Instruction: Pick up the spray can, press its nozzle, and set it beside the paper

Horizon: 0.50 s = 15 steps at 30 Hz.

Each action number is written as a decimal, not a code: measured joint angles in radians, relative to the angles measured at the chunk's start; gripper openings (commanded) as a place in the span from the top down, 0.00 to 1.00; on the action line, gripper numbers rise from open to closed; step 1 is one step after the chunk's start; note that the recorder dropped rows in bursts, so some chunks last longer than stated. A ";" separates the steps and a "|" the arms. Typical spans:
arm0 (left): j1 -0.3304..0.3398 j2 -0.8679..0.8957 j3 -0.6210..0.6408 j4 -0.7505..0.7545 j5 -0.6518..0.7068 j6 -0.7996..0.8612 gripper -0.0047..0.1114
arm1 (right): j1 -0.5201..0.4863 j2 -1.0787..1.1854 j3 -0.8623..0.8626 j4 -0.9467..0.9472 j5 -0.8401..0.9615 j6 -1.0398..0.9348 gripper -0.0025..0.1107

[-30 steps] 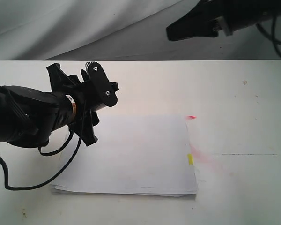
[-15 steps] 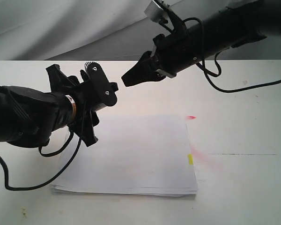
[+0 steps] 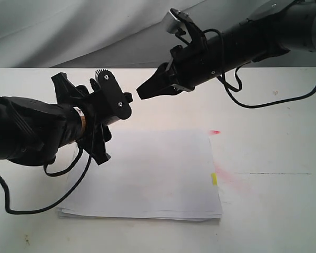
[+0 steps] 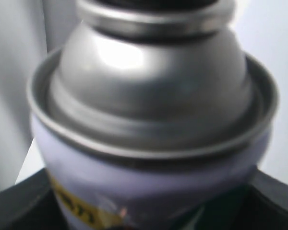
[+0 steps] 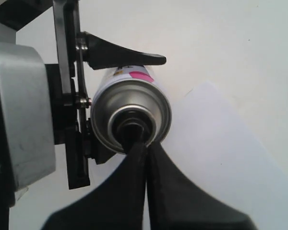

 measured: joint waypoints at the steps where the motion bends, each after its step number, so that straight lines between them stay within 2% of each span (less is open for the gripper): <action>1: 0.000 0.000 0.000 0.000 0.000 0.000 0.96 | 0.000 0.000 0.000 0.011 0.000 -0.008 0.98; 15: 0.000 0.000 0.000 0.000 0.000 0.000 0.96 | 0.000 0.000 0.000 0.037 -0.013 -0.021 0.98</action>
